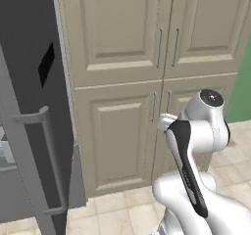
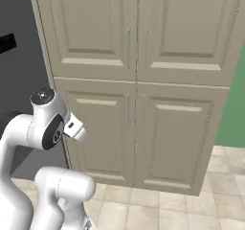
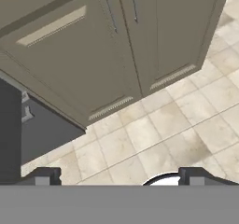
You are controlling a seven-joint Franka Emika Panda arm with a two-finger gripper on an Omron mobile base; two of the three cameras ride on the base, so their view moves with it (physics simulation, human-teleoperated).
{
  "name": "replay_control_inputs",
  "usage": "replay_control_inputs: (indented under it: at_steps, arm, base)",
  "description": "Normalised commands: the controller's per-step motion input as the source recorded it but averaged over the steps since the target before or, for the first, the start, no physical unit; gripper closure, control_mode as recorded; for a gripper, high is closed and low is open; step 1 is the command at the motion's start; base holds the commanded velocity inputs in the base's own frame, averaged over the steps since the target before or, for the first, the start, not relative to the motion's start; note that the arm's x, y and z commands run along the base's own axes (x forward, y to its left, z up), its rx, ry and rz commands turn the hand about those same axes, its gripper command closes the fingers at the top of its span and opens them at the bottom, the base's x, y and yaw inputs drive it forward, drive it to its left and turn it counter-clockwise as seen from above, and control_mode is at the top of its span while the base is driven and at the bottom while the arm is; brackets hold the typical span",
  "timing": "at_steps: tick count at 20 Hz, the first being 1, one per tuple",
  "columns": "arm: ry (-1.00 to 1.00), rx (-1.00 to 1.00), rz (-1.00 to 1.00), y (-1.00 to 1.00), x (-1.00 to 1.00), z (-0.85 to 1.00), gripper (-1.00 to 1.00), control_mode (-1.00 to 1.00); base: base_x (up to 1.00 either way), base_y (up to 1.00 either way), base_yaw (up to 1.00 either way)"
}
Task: Place the carrot in the correct fridge rack based on whether it is a fruit or vegetable. Finally, close the fridge door.
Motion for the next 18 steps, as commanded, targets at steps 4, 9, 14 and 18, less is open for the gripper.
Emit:
replay_control_inputs:
  at_steps: [4, 9, 14, 18]
  arm:
    - [0.00, 0.00, 0.00, 0.00, 0.00, 0.00, -1.00, 1.00]
    - [0.00, 0.00, 0.00, 0.00, 0.00, 0.00, -1.00, 1.00]
    - [0.00, 0.00, 0.00, 0.00, 0.00, 0.00, -1.00, 1.00]
    - [0.00, 0.00, 0.00, 0.00, 0.00, 0.00, -1.00, 1.00]
  base:
    - [0.69, -0.36, 0.69]
    - [0.33, -0.43, 0.69]
    - [-0.10, -0.61, 0.63]
    - [0.05, -0.45, 0.61]
